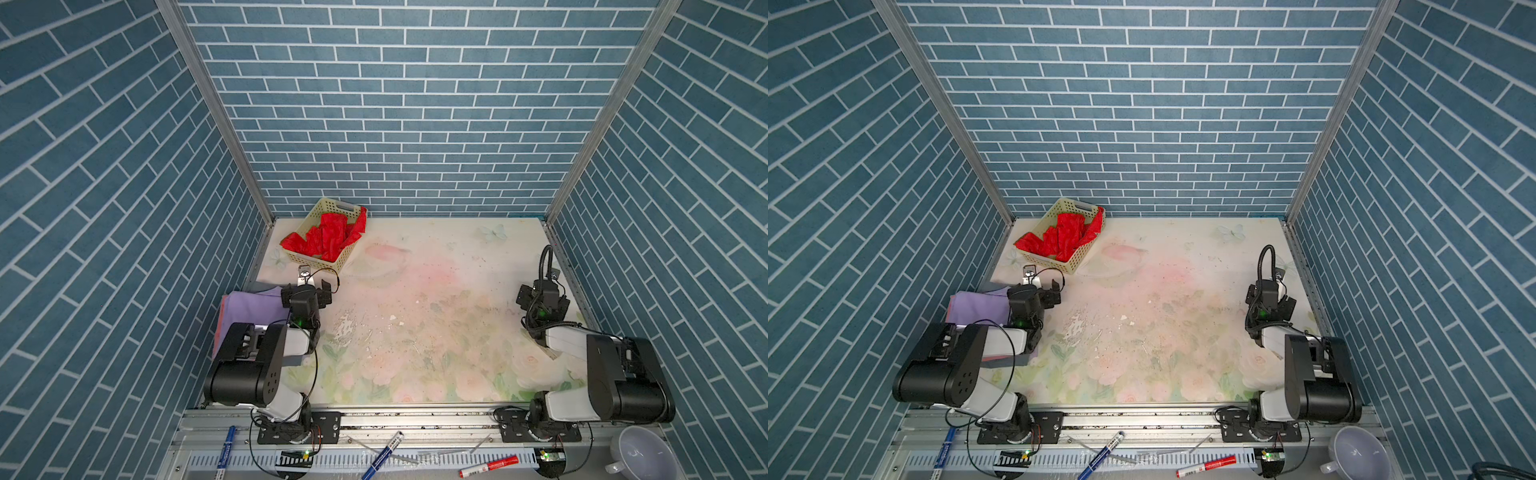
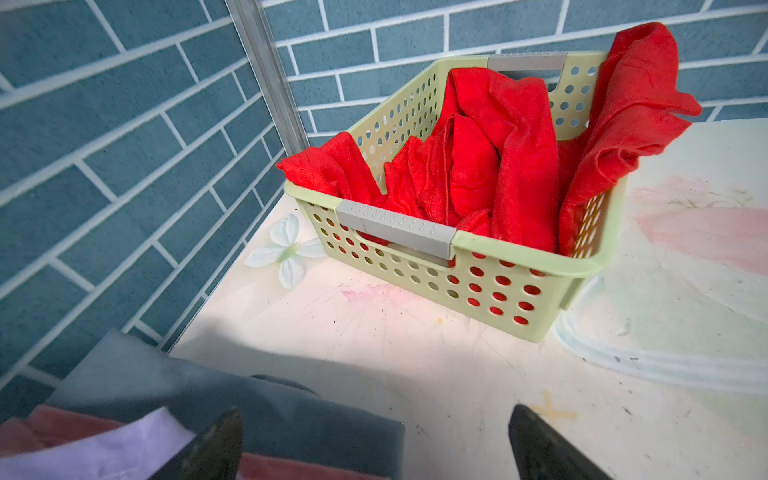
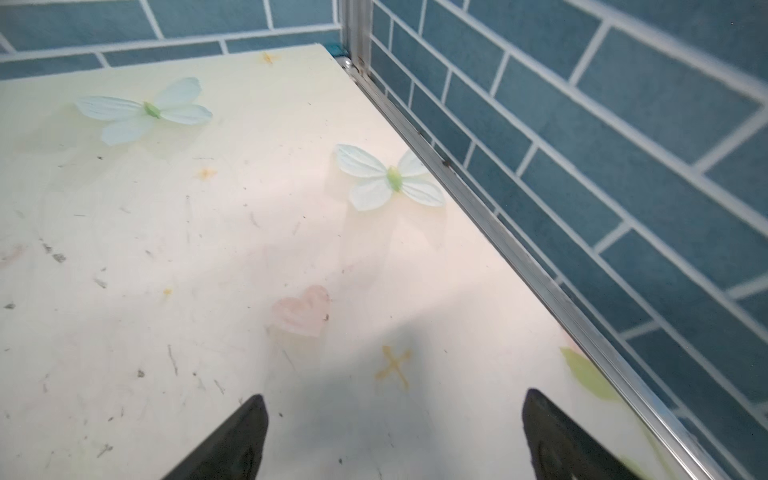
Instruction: Fold and stack the t-shirts
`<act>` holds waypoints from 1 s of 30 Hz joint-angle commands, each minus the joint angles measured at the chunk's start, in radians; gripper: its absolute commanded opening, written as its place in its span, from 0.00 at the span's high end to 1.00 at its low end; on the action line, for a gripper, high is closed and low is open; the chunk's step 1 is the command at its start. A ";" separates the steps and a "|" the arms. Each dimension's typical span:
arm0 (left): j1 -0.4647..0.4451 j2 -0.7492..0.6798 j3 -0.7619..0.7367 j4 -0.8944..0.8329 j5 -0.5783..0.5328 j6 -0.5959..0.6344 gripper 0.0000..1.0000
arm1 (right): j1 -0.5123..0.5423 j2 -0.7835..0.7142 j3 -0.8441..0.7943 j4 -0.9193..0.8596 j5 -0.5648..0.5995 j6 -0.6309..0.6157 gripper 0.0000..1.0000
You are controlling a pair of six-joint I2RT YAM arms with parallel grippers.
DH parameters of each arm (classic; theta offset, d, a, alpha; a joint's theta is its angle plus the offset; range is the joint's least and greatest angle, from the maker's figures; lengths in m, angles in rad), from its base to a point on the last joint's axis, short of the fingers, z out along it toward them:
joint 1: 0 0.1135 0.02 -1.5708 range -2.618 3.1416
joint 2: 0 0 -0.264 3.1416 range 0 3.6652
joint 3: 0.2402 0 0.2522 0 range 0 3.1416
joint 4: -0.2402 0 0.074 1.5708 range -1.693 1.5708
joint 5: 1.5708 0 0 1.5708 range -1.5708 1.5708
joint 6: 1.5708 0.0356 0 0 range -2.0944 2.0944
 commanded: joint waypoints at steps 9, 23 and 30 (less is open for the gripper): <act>-0.003 0.005 0.008 0.016 -0.012 0.009 0.00 | -0.001 0.066 -0.030 0.248 -0.194 -0.113 0.06; -0.003 0.008 0.012 0.015 -0.013 0.009 0.00 | -0.039 0.110 -0.025 0.274 -0.263 -0.092 0.01; -0.001 0.008 0.012 0.015 -0.011 0.007 0.00 | -0.042 0.107 -0.028 0.280 -0.265 -0.092 0.01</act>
